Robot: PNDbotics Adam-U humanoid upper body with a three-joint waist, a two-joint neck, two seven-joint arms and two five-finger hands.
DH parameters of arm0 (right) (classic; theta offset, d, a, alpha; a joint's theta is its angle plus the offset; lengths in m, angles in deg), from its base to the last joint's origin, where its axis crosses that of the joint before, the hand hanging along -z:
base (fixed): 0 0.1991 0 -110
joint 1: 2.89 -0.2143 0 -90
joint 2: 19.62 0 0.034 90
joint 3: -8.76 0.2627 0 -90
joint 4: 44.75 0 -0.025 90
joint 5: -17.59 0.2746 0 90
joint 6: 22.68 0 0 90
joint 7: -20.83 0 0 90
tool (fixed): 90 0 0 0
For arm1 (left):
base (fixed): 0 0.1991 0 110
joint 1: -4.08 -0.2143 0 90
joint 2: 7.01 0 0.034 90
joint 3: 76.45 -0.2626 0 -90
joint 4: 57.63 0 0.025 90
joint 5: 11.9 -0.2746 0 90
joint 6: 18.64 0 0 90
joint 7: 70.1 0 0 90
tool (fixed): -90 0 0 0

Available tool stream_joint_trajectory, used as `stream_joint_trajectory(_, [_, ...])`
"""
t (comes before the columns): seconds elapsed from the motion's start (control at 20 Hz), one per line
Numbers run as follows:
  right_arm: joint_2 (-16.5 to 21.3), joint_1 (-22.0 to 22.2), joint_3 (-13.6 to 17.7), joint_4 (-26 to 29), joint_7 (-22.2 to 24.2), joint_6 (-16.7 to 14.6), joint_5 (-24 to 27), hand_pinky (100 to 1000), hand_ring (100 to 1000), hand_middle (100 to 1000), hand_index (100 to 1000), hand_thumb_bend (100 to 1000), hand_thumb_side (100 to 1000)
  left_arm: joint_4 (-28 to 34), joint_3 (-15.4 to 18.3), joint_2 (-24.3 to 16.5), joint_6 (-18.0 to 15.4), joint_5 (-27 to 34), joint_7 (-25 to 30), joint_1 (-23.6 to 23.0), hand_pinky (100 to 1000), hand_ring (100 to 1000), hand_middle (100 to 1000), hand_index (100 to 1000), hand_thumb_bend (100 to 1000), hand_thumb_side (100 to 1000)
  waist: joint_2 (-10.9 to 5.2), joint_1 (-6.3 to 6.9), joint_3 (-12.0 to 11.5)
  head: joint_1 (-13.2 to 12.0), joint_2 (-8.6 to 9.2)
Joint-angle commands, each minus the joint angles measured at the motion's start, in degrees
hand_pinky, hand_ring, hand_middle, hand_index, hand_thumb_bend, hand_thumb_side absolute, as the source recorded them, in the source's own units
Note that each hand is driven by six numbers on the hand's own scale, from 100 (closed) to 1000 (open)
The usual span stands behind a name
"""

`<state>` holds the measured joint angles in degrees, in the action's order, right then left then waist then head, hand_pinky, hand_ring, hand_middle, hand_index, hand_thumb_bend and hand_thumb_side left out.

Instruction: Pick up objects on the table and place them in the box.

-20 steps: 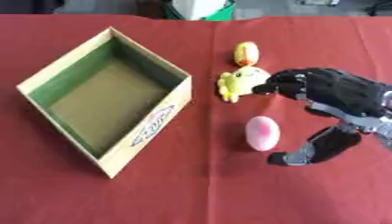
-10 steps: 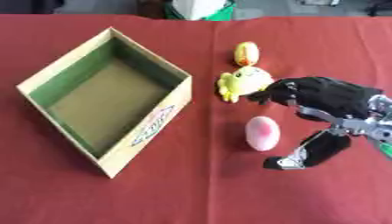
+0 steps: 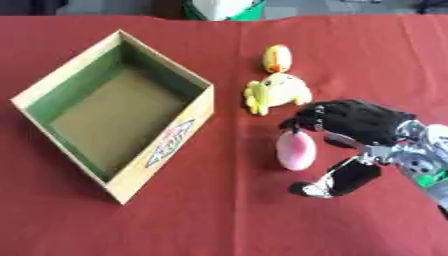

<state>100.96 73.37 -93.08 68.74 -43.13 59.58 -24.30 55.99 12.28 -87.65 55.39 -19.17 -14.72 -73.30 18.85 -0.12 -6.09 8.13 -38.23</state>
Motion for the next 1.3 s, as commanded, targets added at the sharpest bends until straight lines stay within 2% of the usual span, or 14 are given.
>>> stream_joint_trajectory(0.05, [0.7, -0.3, 0.2, 1.1, -0.8, 1.1, -1.7, 706, 854, 698, 910, 508, 660, 1.0, -0.2, -0.7, -0.1, 0.1, 0.4, 0.6, 729, 587, 668, 786, 100, 933, -0.69, -0.02, -0.1, 0.8, 0.47])
stream_joint_trajectory(0.5, [0.6, -0.3, 0.2, 1.1, -4.7, 3.6, -5.3, 693, 845, 687, 893, 483, 671, 1.0, -0.3, -0.5, -0.1, 0.2, 0.7, 0.7, 730, 587, 667, 782, 100, 934, -0.34, -0.07, -0.2, 1.4, 1.06])
stream_joint_trajectory(0.65, [0.2, -0.3, 0.8, 1.1, -5.7, 3.6, -4.9, 692, 841, 681, 891, 479, 678, 1.0, -0.4, -0.5, -0.1, 0.2, 0.8, 0.7, 730, 587, 666, 781, 100, 933, -0.32, -0.01, -0.2, 1.3, 1.07])
stream_joint_trajectory(0.7, [0.1, -0.4, 1.3, 1.1, -6.2, 3.5, -4.6, 692, 842, 682, 892, 452, 692, 1.0, -0.4, -0.5, -0.1, 0.2, 0.8, 0.7, 730, 588, 666, 781, 100, 933, -0.31, 0.02, -0.2, 1.3, 1.09])
stream_joint_trajectory(0.9, [0.2, -0.9, 2.7, 1.1, -7.9, 3.9, -4.2, 695, 849, 705, 905, 485, 679, 1.0, -0.5, -0.5, -0.1, 0.3, 1.0, 0.7, 730, 588, 666, 781, 100, 934, -0.26, 0.01, -0.1, 1.3, 1.16])
stream_joint_trajectory(1.3, [0.3, -0.6, 2.7, 1.1, -4.6, 4.2, -5.7, 702, 870, 743, 922, 525, 655, 1.0, -0.5, -0.4, -0.1, 0.4, 1.2, 0.8, 731, 588, 666, 780, 100, 933, -0.16, -0.06, -0.3, 1.4, 1.19])
